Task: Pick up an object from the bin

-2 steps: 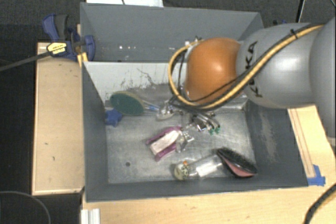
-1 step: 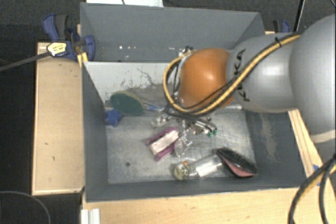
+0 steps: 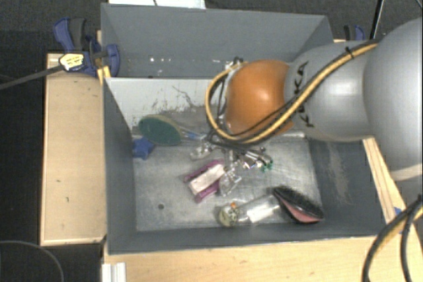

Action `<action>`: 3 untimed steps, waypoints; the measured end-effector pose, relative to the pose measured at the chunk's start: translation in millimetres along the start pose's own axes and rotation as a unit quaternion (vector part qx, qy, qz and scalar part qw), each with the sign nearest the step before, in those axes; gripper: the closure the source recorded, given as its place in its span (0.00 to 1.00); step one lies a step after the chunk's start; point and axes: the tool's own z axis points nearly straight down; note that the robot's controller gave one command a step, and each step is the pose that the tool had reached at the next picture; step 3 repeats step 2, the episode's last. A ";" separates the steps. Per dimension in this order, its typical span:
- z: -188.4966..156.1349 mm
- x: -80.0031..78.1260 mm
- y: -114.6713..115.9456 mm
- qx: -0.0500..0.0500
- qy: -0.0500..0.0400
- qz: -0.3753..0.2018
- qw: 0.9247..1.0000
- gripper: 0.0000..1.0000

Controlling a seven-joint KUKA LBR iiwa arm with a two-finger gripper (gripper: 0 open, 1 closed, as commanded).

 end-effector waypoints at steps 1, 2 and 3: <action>-1.5 -1.5 0.1 0.000 -0.002 0.002 1.000 1.00; -69.5 -3.8 -0.3 0.001 -0.001 0.008 1.000 1.00; -69.5 -3.8 -0.3 0.001 -0.001 0.008 1.000 1.00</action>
Offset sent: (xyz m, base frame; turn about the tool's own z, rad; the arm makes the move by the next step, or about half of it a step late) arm 0.0000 0.0000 0.0000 0.0000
